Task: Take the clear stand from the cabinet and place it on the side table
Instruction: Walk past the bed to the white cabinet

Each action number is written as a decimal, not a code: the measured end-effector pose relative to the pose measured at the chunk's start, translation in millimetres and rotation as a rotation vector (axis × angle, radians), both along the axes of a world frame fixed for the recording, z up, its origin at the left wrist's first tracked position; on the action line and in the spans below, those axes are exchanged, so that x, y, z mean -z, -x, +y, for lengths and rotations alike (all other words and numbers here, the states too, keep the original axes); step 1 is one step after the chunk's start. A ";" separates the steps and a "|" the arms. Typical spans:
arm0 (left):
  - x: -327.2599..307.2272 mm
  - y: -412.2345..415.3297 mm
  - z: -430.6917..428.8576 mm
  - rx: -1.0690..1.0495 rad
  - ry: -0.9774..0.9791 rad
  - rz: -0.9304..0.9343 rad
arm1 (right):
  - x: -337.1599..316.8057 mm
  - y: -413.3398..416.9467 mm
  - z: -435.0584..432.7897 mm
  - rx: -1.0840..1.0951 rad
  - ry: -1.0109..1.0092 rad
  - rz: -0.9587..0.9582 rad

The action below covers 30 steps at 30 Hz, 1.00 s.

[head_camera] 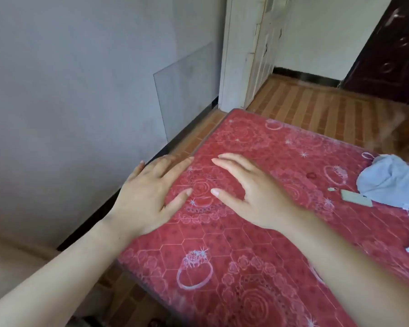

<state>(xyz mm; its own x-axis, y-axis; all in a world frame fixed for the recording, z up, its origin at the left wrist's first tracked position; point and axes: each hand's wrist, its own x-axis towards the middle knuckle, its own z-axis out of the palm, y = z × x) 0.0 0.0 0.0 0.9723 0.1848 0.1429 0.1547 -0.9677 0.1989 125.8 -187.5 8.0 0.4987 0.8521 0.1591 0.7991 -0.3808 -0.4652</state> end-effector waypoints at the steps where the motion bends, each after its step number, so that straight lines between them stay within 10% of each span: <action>1: 2.5 4.6 8.0 -0.003 0.007 0.022 | 4.5 3.2 9.9 -0.015 0.006 0.014; 30: 61.5 80.7 156.1 -0.430 0.171 0.113 | 71.7 26.1 216.6 -0.280 0.167 0.316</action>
<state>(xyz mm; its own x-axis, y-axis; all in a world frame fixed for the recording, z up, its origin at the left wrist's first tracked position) -80.7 156.1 -61.5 0.8104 0.5853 -0.0270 0.5637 -0.7663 0.3084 99.7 29.0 -63.6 0.2474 0.9620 -0.1153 0.7108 -0.2611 -0.6532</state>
